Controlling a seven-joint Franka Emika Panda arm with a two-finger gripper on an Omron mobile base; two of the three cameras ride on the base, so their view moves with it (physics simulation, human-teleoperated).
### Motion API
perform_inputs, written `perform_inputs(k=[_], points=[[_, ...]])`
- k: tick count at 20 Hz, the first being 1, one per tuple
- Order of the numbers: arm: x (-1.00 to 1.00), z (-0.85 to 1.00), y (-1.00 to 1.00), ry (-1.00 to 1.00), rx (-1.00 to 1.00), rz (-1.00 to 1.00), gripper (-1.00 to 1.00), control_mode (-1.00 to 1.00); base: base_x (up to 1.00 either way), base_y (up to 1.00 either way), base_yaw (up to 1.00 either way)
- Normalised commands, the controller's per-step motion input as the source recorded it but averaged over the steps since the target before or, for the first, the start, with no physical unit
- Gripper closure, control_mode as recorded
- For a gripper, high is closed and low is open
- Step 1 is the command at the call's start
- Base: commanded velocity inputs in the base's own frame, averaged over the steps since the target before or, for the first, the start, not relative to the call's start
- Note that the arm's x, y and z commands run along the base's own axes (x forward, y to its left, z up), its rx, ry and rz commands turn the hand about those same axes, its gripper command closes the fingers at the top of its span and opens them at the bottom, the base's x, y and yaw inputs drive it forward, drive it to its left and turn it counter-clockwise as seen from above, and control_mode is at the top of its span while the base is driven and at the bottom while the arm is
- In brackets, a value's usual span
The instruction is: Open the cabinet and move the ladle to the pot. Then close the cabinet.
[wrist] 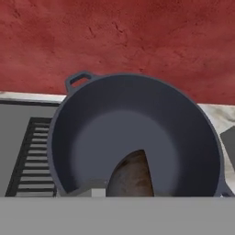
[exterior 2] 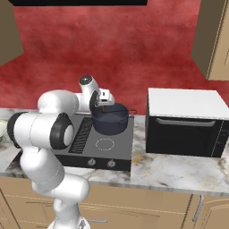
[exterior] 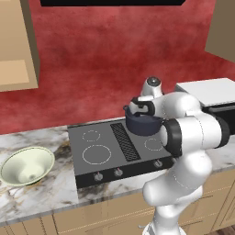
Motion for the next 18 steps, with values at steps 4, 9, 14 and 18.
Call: perform_inputs(k=[4, 9, 14, 18], points=[[0.26, -0.14, 0.00, 0.01, 0.00, 0.00, 1.00, -1.00, 0.00, 0.00, 0.00], [0.24, -0.19, 0.00, 0.01, 0.00, 0.00, 1.00, -1.00, 0.00, 0.00, 0.00], [0.21, -0.18, 0.00, 0.03, 0.00, 0.00, 1.00, -1.00, 0.00, 0.00, 0.00], [0.21, -0.14, 0.00, 0.04, 0.00, 0.00, 1.00, -1.00, 0.00, 0.00, 0.00]])
